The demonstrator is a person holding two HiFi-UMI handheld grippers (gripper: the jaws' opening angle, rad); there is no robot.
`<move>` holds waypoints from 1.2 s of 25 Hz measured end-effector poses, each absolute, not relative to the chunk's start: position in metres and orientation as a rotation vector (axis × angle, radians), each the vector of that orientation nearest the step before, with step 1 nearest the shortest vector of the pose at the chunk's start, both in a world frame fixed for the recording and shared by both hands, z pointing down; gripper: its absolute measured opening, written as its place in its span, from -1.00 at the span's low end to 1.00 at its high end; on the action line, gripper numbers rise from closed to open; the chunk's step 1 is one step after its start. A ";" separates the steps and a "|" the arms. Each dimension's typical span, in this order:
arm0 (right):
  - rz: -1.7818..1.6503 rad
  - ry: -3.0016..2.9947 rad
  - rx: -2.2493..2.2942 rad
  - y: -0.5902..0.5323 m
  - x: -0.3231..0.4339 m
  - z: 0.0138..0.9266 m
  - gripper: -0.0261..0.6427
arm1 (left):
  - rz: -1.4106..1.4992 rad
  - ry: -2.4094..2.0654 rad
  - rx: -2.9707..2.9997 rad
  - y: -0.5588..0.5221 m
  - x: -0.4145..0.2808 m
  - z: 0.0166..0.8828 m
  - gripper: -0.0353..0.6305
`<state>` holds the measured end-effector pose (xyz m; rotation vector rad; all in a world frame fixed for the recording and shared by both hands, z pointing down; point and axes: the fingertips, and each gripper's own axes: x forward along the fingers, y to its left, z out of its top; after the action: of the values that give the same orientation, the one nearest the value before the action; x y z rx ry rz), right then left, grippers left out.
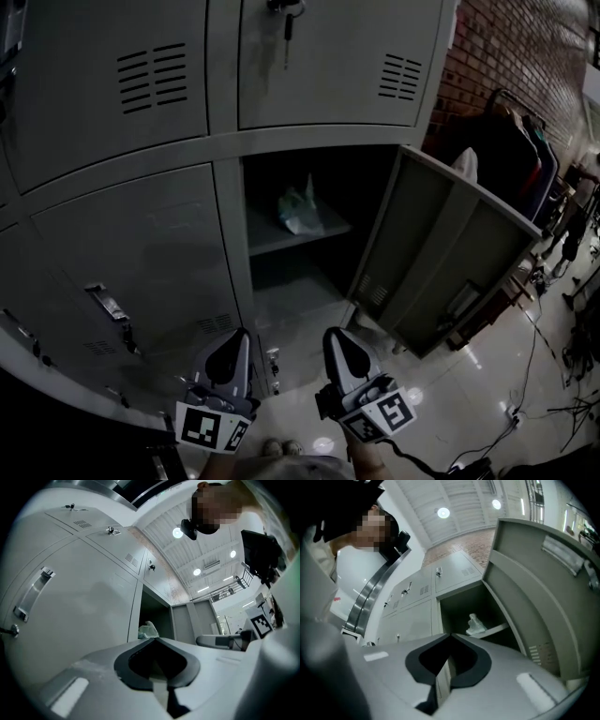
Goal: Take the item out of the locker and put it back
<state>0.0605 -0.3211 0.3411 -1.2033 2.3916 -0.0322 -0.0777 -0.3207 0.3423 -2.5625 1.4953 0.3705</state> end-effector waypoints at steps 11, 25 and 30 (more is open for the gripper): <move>-0.058 2.409 -1.223 -0.320 0.056 0.347 -0.91 | 0.369 1.496 -2.556 -0.317 -0.084 0.342 -0.88; -0.097 2.330 -1.206 -0.295 0.044 0.327 -0.91 | 0.379 1.475 -2.545 -0.291 -0.098 0.327 -0.88; -0.075 2.321 -1.136 -0.238 0.039 0.321 -0.91 | 0.379 1.499 -2.543 -0.238 -0.096 0.345 -0.88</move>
<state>0.0393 -0.2380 0.3207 -1.1363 2.3206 -0.0753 -0.0959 -0.2377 0.3445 -2.5431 1.4994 0.3789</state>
